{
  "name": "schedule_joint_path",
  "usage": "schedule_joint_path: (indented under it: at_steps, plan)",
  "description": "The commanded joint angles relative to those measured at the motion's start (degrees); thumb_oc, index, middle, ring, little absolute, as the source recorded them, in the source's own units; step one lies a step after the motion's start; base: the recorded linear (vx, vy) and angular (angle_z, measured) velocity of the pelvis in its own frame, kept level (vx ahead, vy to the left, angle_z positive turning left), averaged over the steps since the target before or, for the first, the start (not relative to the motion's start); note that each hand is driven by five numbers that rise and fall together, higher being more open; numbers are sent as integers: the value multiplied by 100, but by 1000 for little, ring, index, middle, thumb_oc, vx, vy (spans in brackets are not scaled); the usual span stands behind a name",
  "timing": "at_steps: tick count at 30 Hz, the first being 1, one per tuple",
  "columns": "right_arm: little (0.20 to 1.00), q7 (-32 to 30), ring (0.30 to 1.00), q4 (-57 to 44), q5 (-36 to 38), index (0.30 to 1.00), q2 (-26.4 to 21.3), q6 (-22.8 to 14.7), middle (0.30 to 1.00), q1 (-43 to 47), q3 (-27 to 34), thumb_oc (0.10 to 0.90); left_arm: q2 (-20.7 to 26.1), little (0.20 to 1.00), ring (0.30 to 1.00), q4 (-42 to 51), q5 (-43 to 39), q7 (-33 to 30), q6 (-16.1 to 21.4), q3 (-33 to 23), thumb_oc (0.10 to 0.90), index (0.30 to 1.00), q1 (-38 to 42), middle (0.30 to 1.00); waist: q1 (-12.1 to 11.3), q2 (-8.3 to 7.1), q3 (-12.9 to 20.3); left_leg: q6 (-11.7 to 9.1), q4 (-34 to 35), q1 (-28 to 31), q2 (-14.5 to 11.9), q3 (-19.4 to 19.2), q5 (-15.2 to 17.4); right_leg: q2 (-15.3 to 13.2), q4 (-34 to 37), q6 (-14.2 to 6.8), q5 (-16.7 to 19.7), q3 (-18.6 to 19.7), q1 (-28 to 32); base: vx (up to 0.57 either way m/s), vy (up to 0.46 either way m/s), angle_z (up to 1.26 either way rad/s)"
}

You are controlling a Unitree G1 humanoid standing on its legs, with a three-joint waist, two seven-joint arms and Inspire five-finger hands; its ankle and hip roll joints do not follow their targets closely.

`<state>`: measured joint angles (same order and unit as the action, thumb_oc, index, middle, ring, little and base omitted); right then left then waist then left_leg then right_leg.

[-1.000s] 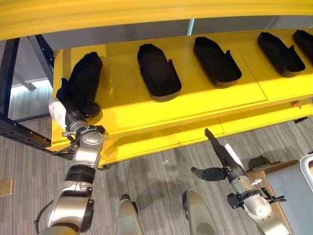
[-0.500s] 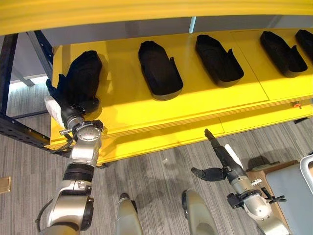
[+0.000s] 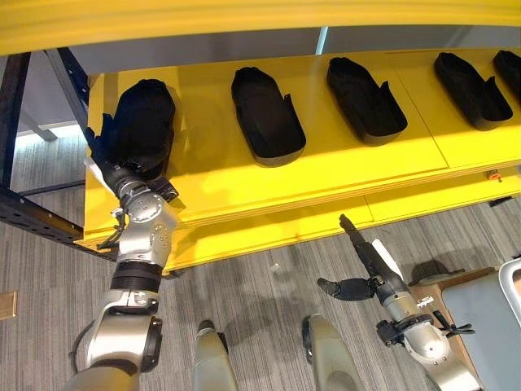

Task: Move parts from the plastic box to the shelf.

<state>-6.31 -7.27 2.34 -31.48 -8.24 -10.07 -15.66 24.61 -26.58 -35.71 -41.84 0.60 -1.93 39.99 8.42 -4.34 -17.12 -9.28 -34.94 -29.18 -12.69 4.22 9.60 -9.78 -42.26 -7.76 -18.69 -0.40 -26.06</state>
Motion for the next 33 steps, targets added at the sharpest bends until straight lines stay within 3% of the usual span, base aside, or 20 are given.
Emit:
schedule_joint_path:
  at_steps: [1, 26, 33]
  plan:
    - [1000, -219, 1000, -732, 56, 1000, 1, -380, 1000, 263, 42, 900, -56, 1000, 1000, 328, -225, 196, 630, 287, 900, 1000, 561, 1000, 27, -15, 380, 399, -272, 141, -90, -237, 183, 45, 329, 259, 332, 153, 160, 0, 0, 0]
    - [1000, -197, 1000, -717, 64, 1000, -52, -334, 1000, 248, -51, 900, -66, 1000, 1000, 564, -454, 201, 727, 179, 900, 1000, 297, 1000, -18, -33, 401, 398, -302, 111, -95, -241, 197, 38, 311, 265, 336, 160, 128, 0, -1, -1]
    - [1000, -185, 1000, -710, 75, 1000, -48, -279, 1000, 260, -85, 900, -154, 1000, 1000, 574, -1058, 311, 906, 195, 900, 1000, 333, 1000, -32, -31, 423, 405, -260, 98, -80, -236, 177, 38, 350, 258, 373, 165, 121, 0, 0, 0]
